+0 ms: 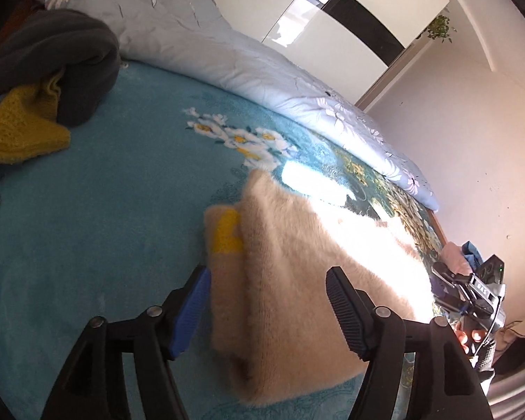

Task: Fold clothes

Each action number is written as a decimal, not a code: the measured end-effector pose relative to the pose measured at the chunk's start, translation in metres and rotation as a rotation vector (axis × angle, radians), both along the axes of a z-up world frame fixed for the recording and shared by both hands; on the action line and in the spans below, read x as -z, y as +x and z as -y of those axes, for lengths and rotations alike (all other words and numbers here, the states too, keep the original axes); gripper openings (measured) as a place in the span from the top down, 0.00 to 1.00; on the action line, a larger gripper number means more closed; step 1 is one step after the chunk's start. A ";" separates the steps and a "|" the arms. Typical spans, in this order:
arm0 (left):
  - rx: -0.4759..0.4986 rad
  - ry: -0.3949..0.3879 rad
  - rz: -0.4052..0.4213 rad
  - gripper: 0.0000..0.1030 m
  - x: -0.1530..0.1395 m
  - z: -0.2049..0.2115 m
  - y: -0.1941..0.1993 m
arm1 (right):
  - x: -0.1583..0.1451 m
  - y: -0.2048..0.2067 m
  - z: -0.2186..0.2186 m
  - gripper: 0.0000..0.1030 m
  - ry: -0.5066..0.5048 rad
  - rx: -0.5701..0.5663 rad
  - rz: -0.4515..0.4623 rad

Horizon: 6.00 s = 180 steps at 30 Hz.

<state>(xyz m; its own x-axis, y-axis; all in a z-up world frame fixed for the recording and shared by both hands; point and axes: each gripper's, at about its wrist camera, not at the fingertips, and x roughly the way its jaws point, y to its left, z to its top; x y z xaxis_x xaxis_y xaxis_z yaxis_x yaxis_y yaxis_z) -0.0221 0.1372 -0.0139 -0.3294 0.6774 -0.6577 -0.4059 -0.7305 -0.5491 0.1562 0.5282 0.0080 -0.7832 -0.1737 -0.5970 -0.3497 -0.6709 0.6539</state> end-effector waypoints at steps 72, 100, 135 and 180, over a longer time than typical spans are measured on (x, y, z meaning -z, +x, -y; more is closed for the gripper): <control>-0.069 0.127 -0.038 0.97 -0.010 -0.015 0.076 | -0.057 -0.033 0.065 0.61 0.037 -0.131 0.137; 0.033 0.095 0.236 0.23 0.045 -0.032 -0.019 | 0.034 -0.019 0.002 0.51 -0.209 -0.135 0.111; 0.069 0.211 0.036 0.64 -0.096 0.014 0.084 | -0.071 0.031 0.055 0.60 -0.143 -0.206 -0.031; 0.818 0.302 -0.011 0.64 -0.246 -0.514 0.204 | -0.287 0.313 -0.324 0.60 0.174 0.275 0.032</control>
<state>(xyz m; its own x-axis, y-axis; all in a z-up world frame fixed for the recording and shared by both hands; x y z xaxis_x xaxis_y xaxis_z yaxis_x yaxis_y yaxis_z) 0.1816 0.6514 0.2322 0.3316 0.8491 -0.4112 -0.7458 -0.0310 -0.6654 0.4692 0.8525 0.2950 -0.7667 0.1487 -0.6245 -0.5523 -0.6486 0.5237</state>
